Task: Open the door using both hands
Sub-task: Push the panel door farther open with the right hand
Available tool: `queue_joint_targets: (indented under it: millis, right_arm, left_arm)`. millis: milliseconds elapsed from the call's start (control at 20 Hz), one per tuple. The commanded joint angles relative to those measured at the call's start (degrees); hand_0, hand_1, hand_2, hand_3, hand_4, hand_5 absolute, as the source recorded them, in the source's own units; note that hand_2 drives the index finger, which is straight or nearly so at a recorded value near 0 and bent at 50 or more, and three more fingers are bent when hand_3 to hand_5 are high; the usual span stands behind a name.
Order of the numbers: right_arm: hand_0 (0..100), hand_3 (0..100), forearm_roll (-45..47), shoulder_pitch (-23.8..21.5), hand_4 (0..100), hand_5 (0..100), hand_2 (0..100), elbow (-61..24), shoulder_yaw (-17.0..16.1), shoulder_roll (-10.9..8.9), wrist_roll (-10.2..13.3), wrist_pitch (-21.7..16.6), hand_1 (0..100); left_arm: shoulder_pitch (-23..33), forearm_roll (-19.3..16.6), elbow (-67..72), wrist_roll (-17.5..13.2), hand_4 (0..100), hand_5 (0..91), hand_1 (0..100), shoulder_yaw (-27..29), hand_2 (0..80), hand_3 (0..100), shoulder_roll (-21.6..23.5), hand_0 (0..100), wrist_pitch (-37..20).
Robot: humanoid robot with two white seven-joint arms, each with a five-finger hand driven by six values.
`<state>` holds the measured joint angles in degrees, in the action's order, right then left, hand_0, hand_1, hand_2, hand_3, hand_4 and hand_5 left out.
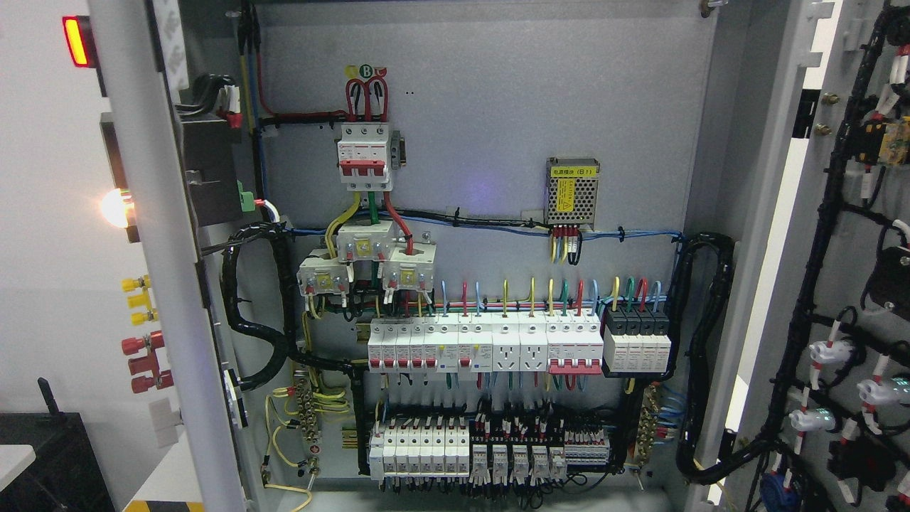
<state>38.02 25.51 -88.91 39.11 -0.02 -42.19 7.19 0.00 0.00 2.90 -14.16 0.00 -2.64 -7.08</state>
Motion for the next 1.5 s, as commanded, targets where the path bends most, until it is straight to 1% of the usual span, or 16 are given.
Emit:
queue_joint_targets:
  millis: [0, 200, 250, 451, 601, 751, 801, 952, 1102, 1302, 1452]
  right_arm:
    - [11, 0, -0.14, 0.07, 0, 0, 0, -0.21, 2.9, -1.65, 0.44, 0.1, 0]
    - [11, 0, -0.23, 0.07, 0, 0, 0, -0.21, 3.69, -0.69, 1.23, 0.1, 0]
    - [11, 0, -0.32, 0.07, 0, 0, 0, -0.21, 4.22, -0.07, 1.49, 0.1, 0]
    - [11, 0, -0.32, 0.15, 0, 0, 0, -0.21, 5.01, 0.63, 1.67, 0.1, 0]
    - [11, 0, -0.32, 0.15, 0, 0, 0, -0.21, 5.28, 0.72, 1.67, 0.1, 0]
    - [11, 0, -0.23, 0.24, 0, 0, 0, -0.21, 5.36, 0.9, 2.63, 0.1, 0]
    - [11, 0, -0.23, 0.24, 0, 0, 0, -0.21, 5.63, 1.33, 2.73, 0.1, 0]
    - [11, 0, -0.32, 0.24, 0, 0, 0, -0.12, 6.42, 1.6, 3.16, 0.1, 0]
    - [11, 0, -0.32, 0.24, 0, 0, 0, -0.12, 6.68, 2.39, 4.57, 0.1, 0]
    - [11, 0, -0.23, 0.24, 0, 0, 0, -0.21, 7.03, 3.09, 5.27, 0.02, 0]
    - [11, 0, -0.23, 0.33, 0, 0, 0, -0.12, 7.65, 3.62, 5.36, 0.1, 0]
  left_arm:
    - [0.53, 1.32, 0.0, 0.01, 3, 0.0, 0, 0.09, 0.0, 0, 0.0, 0, -0.04]
    - [0.61, 1.32, 0.0, 0.01, 3, 0.0, 0, 0.09, 0.0, 0, 0.0, 0, -0.04]
    - [0.61, 1.32, 0.0, 0.01, 3, 0.0, 0, 0.09, 0.0, 0, 0.0, 0, 0.05]
    - [0.61, 1.32, 0.0, 0.01, 3, 0.0, 0, 0.09, 0.0, 0, 0.0, 0, -0.04]
    - [0.53, 1.32, 0.0, 0.01, 3, 0.0, 0, 0.09, 0.0, 0, 0.0, 0, 0.05]
    - [0.53, 1.32, 0.0, 0.01, 3, 0.0, 0, 0.09, 0.0, 0, 0.0, 0, 0.05]
    - [0.53, 1.32, 0.0, 0.01, 3, 0.0, 0, 0.09, 0.0, 0, 0.0, 0, -0.04]
    - [0.61, 1.32, 0.0, 0.01, 3, 0.0, 0, 0.09, 0.0, 0, 0.0, 0, 0.05]
    - [0.61, 1.32, 0.18, 0.01, 3, 0.0, 0, 0.18, 0.0, 0, -0.17, 0, 0.05]
    - [0.61, 1.23, 0.09, 0.01, 3, 0.0, 0, 0.09, 0.0, 0, -0.18, 0, -0.04]
    - [0.61, 1.32, 0.18, 0.01, 3, 0.0, 0, 0.18, 0.0, 0, -0.18, 0, -0.04]
